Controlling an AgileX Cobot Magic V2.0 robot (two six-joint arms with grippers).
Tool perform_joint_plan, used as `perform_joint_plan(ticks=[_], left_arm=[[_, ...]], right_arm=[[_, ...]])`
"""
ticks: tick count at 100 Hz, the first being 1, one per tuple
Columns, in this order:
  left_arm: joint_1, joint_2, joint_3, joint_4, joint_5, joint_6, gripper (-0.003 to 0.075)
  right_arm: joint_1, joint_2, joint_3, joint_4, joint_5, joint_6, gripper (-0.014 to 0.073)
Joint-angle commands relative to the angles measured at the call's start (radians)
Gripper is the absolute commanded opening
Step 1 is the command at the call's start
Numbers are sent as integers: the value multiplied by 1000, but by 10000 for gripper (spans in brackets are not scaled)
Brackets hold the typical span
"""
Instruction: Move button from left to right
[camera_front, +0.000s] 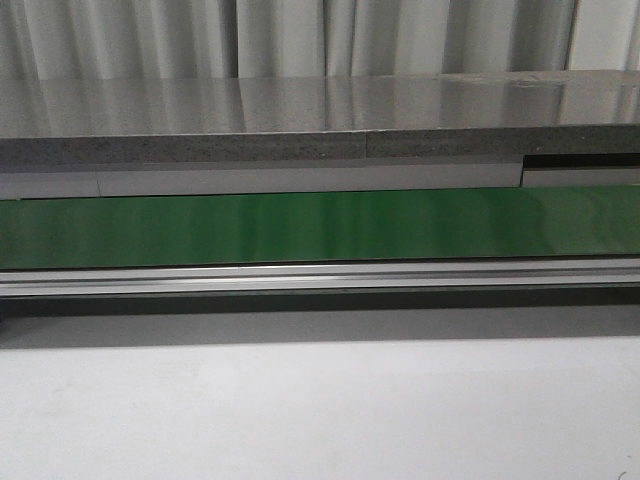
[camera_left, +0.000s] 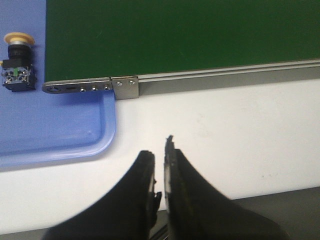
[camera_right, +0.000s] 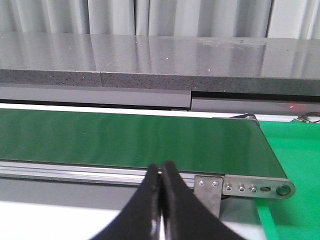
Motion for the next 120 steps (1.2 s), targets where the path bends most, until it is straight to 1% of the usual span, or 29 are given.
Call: perform_joint_plan(ticks=[1,4,9,14,17,34,49,68,88,107,120], left_arm=[[2,2,-34,-24,-43,-9,262],[2,0,-34,-24,-43,-9,337],[2,0,-34,-25,-45,-9,422],[2,0,-34,-30,-48,-9,472],[2,0,-34,-36,-43,-9,484],[10,3,-34,-37,-52,-9,482],[82,70,-67,-1,-78,-9,482],[199,269,-188,-5,-128,-9,482],[310,516,-358,-5,-130,-9,482],[381,747,-520,-5,-118,-9,482],[396,876,-593,-5,-111,-9,482]], right_arm=[[1,-20,-16,-12,-85,-3,-67],[1,-20,-16,-12,-85,-3,-67],[1,-20,-16,-12,-85,-3,-67],[1,-20,-16,-12,-85,-3,-67],[1,-20,-16,-12,-85,-3,-67],[1,-20,-16,-12,-85,-3,-67],[1,-20,-16,-12,-85,-3,-67],[1,-20,-16,-12,-85,-3,-67],[1,-20,-16,-12,-85,-3,-67],[1,-20,-16,-12,-85,-3,-67],[1,-20,-16,-12,-85,-3,-67]])
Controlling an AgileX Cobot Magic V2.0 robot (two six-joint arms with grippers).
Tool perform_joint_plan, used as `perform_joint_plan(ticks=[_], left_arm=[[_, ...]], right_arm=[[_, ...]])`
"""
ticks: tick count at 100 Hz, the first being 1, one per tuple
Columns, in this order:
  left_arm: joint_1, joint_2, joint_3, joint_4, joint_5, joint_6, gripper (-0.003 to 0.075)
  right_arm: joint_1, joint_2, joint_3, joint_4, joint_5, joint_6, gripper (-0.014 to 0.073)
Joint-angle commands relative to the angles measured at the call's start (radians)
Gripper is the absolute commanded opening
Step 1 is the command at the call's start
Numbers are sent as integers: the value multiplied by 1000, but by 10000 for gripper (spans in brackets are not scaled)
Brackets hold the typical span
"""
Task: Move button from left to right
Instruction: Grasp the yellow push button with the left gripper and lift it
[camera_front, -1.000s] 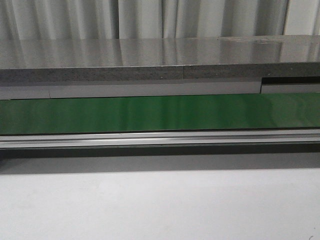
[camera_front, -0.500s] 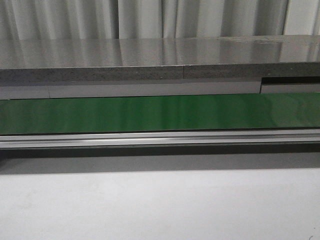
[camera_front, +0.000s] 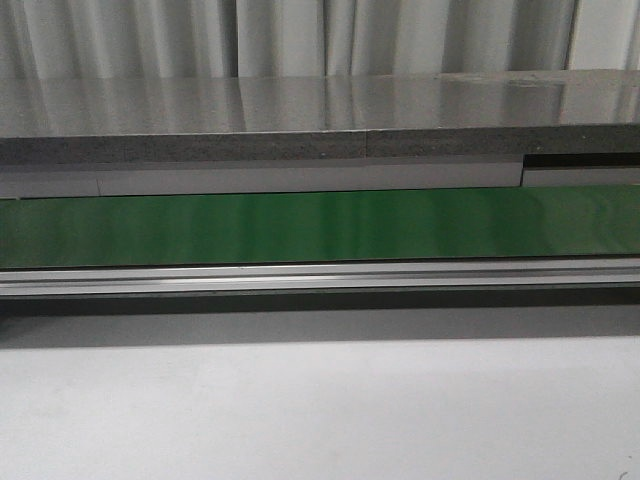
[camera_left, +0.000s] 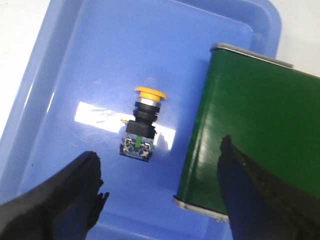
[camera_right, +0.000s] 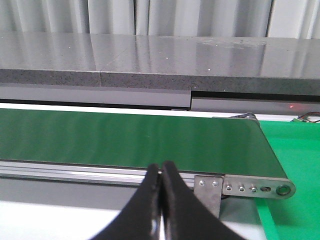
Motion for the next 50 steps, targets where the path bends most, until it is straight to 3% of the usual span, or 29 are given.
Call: perform_joint_plan(ticks=[1,50], left_arm=[[8,39,-70,-10,-24,-9,482],[8,287,-95,-10,-67,-9,481]], right_arm=[[1,-20,-16,-12,-85,-3,-67],[1,-20,-16,-12,-85,-3,-67]])
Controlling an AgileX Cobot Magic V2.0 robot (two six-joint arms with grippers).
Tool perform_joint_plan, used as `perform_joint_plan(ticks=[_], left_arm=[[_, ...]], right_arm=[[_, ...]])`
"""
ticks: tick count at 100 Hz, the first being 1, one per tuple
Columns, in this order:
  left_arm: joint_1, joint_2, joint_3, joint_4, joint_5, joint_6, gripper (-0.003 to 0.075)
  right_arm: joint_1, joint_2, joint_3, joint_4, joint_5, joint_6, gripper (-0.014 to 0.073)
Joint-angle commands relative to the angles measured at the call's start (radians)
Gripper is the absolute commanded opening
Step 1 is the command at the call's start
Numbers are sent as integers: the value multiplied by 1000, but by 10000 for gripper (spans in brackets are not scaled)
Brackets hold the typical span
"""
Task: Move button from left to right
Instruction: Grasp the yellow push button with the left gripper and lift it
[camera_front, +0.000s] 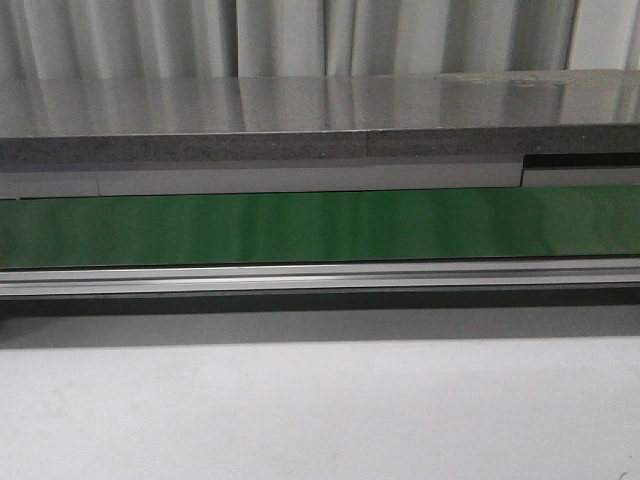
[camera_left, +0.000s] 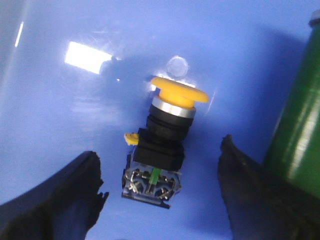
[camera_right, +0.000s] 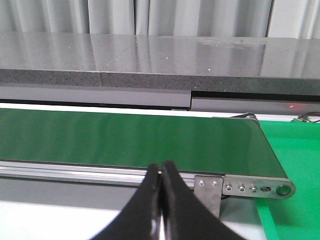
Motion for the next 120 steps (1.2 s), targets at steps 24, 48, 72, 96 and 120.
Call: perform_joint_plan(ticks=[24,48,72,96,120], left_arm=[[2,-26,-31,-6,-83,-9,480],[2,32,-31,-11,-71,-9,480],[2,82,-31,-11,-62,-9,468],[2,118,-31,-9,-47,-9,205],[2,88,-50,-6,-26,-9,-20]], right_arm=[[1,-20,-16,-12,-85,-3,-67],[1,-20,-16,-12,-85,-3,-67],[1,-20,-16,-12,-85,-3,-67],[1,-20,-16,-12,-85,-3,-67],[1,-20,-16,-12,-85,-3,-67]])
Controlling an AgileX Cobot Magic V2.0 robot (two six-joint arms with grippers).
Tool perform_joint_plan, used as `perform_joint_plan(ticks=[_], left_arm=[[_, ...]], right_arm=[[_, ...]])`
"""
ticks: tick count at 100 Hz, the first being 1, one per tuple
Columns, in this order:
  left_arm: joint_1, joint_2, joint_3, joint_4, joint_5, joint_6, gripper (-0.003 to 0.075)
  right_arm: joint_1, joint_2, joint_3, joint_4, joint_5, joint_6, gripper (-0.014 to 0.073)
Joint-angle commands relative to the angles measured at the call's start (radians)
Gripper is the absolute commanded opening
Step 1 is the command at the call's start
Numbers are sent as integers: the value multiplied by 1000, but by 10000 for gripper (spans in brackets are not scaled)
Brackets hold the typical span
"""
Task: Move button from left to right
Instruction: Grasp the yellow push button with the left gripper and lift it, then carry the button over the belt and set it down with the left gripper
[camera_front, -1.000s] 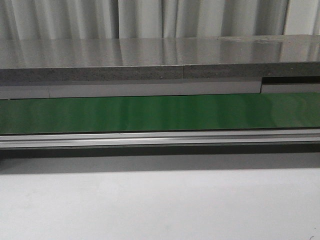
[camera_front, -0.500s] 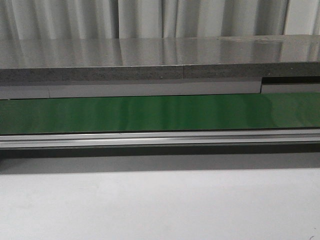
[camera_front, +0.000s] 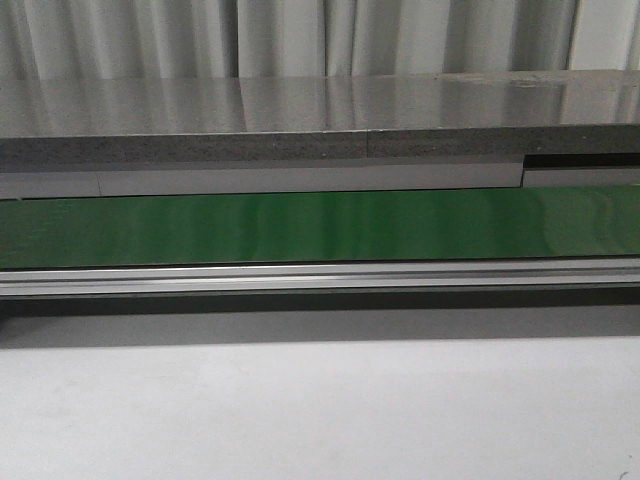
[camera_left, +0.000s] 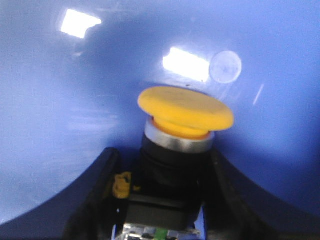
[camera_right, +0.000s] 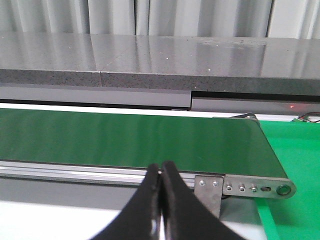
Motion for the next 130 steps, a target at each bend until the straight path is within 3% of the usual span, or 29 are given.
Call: perform_joint_plan(ticks=[1,55,108,119,130], left_arm=[[-1,-59,-27,-23,8,-9,-20],[-23,-267,-45,-132,110,79,-20],[-212,-267,-45,-68,134,98,-16],[-212,-267,-45,-68,146,98,53],[-212,-267,-45,-68,161,98,200]], right_arm=[[1,-20,-16,-12,-85,-3,-67],[1,-20,-16,-12,-85,-3,-67],[1,-20,-16,-12,-85,-3,-67],[1,-20,-16,-12,-85,-3,-67],[1,-20,-16,-12,-85,-3,-67]])
